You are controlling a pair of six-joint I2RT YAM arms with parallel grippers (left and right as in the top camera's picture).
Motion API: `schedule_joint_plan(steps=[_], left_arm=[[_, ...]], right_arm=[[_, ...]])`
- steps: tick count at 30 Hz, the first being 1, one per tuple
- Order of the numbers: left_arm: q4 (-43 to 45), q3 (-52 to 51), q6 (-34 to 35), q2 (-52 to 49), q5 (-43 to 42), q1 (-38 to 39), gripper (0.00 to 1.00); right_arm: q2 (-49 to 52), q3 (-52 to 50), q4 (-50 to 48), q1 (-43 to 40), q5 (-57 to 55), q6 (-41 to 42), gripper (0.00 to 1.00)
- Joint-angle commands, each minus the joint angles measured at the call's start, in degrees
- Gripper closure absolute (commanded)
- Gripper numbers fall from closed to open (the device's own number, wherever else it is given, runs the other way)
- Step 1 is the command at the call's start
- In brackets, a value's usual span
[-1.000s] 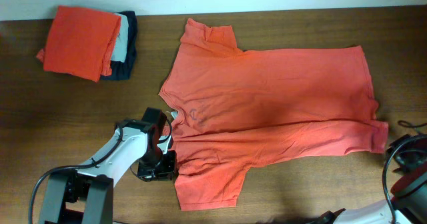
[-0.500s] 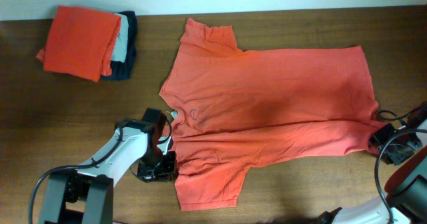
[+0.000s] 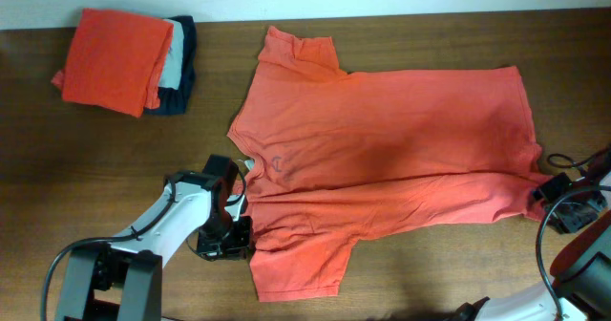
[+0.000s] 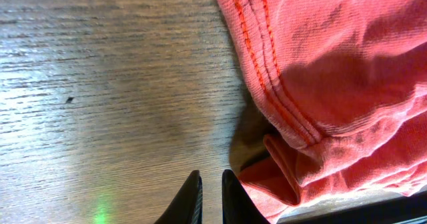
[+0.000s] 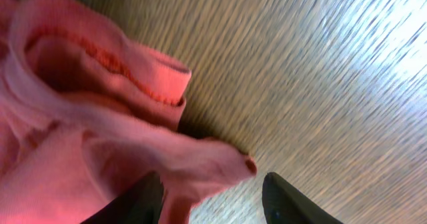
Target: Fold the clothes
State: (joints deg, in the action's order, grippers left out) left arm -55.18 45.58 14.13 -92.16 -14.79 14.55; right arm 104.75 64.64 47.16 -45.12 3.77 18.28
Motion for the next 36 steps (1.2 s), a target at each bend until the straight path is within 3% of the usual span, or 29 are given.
schedule_joint_plan(steps=[1, 7, 13, 24, 26, 28, 32, 36], left_arm=[[0.28, 0.70, -0.72, 0.02, -0.46, -0.09, 0.88], [0.07, 0.70, -0.72, 0.02, -0.46, -0.09, 0.88], [-1.44, 0.70, -0.70, 0.02, -0.46, -0.09, 0.88], [-2.01, 0.70, -0.72, 0.02, -0.44, -0.09, 0.87], [-1.86, 0.70, -0.70, 0.02, -0.46, -0.09, 0.87], [-2.10, 0.70, -0.70, 0.02, -0.46, -0.09, 0.87], [-2.84, 1.22, -0.72, 0.33, 2.27, -0.09, 0.87], [-4.57, 2.27, -0.70, 3.19, 0.79, -0.09, 0.76]], right_arm=[[-1.09, -2.10, -1.86, -0.02, -3.69, 1.75, 0.43], [-1.09, -5.84, -5.57, -0.04, -3.65, 1.75, 0.42], [-1.09, -5.92, -4.28, -0.63, -6.69, 1.73, 0.61], [-1.09, -5.92, -3.48, -5.42, -7.23, 1.75, 0.59], [-1.09, -5.92, -3.48, -5.97, -7.02, 1.77, 0.68], [-1.09, -5.92, -4.07, -5.97, -7.04, 1.77, 0.96], [-1.09, -5.92, -5.01, -5.92, -6.64, 1.77, 0.96], [-1.09, -5.92, -5.44, -5.90, -5.73, 1.75, 0.96]])
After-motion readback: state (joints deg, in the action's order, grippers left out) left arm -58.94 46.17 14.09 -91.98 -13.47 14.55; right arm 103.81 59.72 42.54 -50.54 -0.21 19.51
